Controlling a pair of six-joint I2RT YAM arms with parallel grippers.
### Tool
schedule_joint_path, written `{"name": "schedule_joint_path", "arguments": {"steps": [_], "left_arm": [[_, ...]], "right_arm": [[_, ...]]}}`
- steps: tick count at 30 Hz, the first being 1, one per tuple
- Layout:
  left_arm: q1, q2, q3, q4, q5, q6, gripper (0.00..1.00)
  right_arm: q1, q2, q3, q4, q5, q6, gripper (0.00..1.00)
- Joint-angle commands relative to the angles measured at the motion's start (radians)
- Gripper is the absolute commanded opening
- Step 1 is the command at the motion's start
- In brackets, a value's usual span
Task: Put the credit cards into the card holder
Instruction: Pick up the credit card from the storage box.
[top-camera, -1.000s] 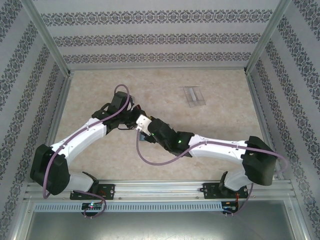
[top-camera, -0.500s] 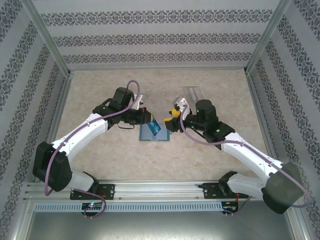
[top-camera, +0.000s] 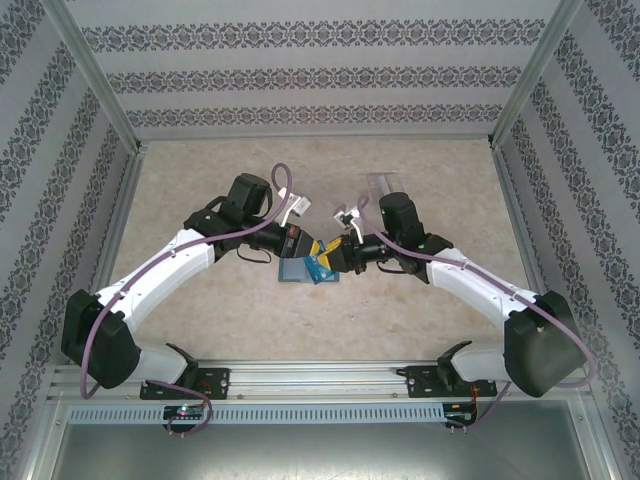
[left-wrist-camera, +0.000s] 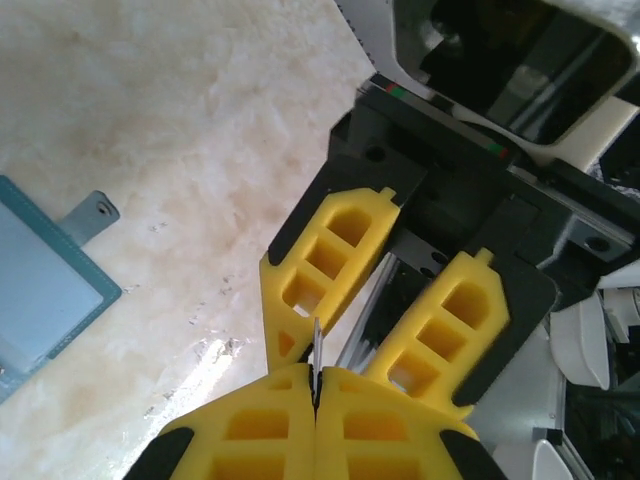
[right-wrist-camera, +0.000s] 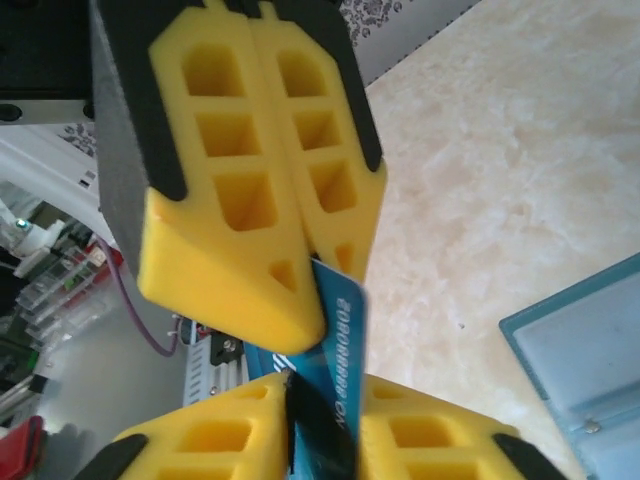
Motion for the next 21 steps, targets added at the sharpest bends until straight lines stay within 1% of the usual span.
{"name": "schedule_joint_path", "arguments": {"steps": [1, 2, 3, 4, 6, 7, 8, 9, 10, 11, 12, 14, 15, 17, 19, 21], "left_arm": [[-0.010, -0.014, 0.040, -0.033, 0.038, 0.051, 0.13], [-0.008, -0.019, 0.038, -0.031, 0.033, 0.052, 0.17], [-0.009, -0.025, 0.035, -0.026, 0.015, 0.052, 0.17], [-0.008, -0.033, 0.033, -0.026, -0.022, 0.050, 0.20], [-0.005, -0.052, 0.032, -0.040, -0.157, 0.033, 0.55], [-0.001, -0.058, 0.032, -0.051, -0.231, 0.018, 0.62], [0.005, -0.067, 0.031, -0.064, -0.326, -0.009, 0.64], [0.013, -0.076, 0.025, -0.074, -0.415, -0.042, 0.64], [0.026, -0.082, 0.012, -0.078, -0.473, -0.069, 0.67], [0.038, -0.079, -0.001, -0.086, -0.537, -0.109, 0.82], [0.050, -0.068, -0.002, -0.121, -0.619, -0.156, 0.92], [0.058, -0.029, -0.002, -0.186, -0.720, -0.212, 0.99], [0.058, -0.008, -0.009, -0.197, -0.723, -0.222, 1.00], [0.058, 0.028, -0.052, -0.161, -0.683, -0.233, 1.00], [0.058, 0.058, -0.099, -0.096, -0.646, -0.256, 1.00], [0.057, 0.094, -0.130, -0.048, -0.625, -0.273, 1.00]], "right_arm": [[-0.010, -0.006, 0.028, 0.013, -0.081, 0.001, 0.06], [-0.009, -0.004, 0.030, 0.013, -0.091, 0.003, 0.00], [-0.009, -0.005, 0.028, 0.013, -0.091, 0.005, 0.00], [-0.009, -0.007, 0.023, 0.013, -0.081, 0.007, 0.00], [-0.009, -0.012, 0.006, 0.019, -0.024, 0.024, 0.00], [-0.010, -0.012, -0.002, 0.022, 0.018, 0.044, 0.00], [-0.013, -0.010, -0.009, 0.024, 0.090, 0.084, 0.00], [-0.016, -0.003, -0.018, 0.028, 0.172, 0.138, 0.00], [-0.020, 0.008, -0.026, 0.031, 0.244, 0.195, 0.00], [-0.023, 0.029, -0.034, 0.032, 0.313, 0.255, 0.00], [-0.021, 0.059, -0.033, 0.034, 0.338, 0.291, 0.00], [-0.020, 0.125, -0.025, 0.046, 0.355, 0.381, 0.00], [-0.019, 0.159, -0.021, 0.068, 0.348, 0.431, 0.00], [-0.006, 0.211, -0.019, 0.126, 0.331, 0.499, 0.00], [0.010, 0.256, -0.006, 0.132, 0.363, 0.545, 0.00], [0.003, 0.301, -0.002, 0.144, 0.401, 0.600, 0.00]]}}
